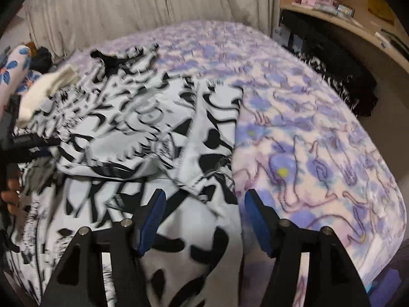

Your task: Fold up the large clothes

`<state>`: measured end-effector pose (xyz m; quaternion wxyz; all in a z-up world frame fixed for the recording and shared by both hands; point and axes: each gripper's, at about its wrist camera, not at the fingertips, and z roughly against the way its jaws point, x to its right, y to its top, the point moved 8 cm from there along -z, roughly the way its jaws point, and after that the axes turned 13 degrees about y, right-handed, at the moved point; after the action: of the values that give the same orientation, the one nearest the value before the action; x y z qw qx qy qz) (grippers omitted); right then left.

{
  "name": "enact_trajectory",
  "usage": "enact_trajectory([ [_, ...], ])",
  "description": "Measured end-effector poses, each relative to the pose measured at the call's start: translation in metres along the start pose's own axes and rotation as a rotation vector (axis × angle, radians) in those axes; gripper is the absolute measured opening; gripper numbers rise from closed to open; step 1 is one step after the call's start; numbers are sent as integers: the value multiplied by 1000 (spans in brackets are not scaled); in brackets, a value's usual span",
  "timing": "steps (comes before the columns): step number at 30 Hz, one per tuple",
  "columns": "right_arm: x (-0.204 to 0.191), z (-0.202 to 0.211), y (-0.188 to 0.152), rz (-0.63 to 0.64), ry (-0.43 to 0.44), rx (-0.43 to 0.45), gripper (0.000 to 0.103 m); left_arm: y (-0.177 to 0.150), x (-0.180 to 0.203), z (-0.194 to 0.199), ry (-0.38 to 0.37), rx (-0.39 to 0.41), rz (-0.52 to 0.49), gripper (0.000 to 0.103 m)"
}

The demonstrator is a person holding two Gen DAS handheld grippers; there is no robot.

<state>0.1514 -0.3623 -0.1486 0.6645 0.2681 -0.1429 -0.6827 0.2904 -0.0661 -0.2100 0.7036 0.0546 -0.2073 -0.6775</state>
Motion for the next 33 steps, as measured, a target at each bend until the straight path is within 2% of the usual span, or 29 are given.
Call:
enact_trajectory([
  [2, 2, -13, 1, 21, -13, -36, 64, 7, 2, -6, -2, -6, -5, 66],
  [3, 1, -17, 1, 34, -19, -41, 63, 10, 4, -9, 2, -5, -4, 63],
  [4, 1, -19, 2, 44, -15, -39, 51, 13, 2, -9, 17, 3, -4, 45],
  [5, 1, -20, 5, 40, -13, -38, 44, 16, -1, -8, 50, 17, -6, 34],
  [6, 4, -19, 6, 26, -24, -36, 32, 20, -2, -7, 73, 29, -7, 28],
  [7, 9, -15, 6, -3, -20, -25, 23, 22, -4, -2, 72, 46, 5, 27],
  [8, 15, -9, 7, -35, 1, 0, 21, 24, -8, 4, 70, 68, 18, 27],
  [11, 31, -4, -1, -115, 44, 18, 20, 19, -9, 10, 61, 100, 9, 27],
  [14, 47, -20, -21, -182, 45, -49, 20, 3, -13, -6, 147, 79, -46, 27],
  [15, 48, -19, -20, -193, 58, -48, 19, 1, -14, -7, 150, 84, -46, 28],
  [17, 46, -9, -19, -220, 101, -58, 24, 1, -18, 0, 149, 91, -33, 32],
  [18, 42, -1, -17, -221, 138, -54, 27, 2, -19, 3, 154, 90, -27, 38],
  [20, 29, 19, -6, -202, 221, -12, 43, 4, -19, 15, 144, 106, -29, 52],
  [21, 25, 25, 0, -194, 240, 7, 59, 7, -20, 19, 134, 121, -32, 61],
  [22, 21, 34, 9, -185, 257, 39, 72, 9, -20, 22, 131, 134, -35, 66],
  [23, 19, 39, 17, -184, 263, 64, 76, 12, -22, 25, 135, 141, -37, 67],
  [24, 18, 40, 26, -189, 266, 83, 79, 16, -22, 25, 146, 143, -36, 67],
  [27, 31, 24, 59, -250, 237, 95, 79, 26, -23, 14, 156, 109, -26, 67],
  [30, 48, -16, 89, -307, 213, 57, 79, 34, -25, -3, 150, 58, -20, 67],
  [33, 67, -54, 112, -324, 155, 6, 79, 44, -22, -14, 160, 53, -33, 67],
])
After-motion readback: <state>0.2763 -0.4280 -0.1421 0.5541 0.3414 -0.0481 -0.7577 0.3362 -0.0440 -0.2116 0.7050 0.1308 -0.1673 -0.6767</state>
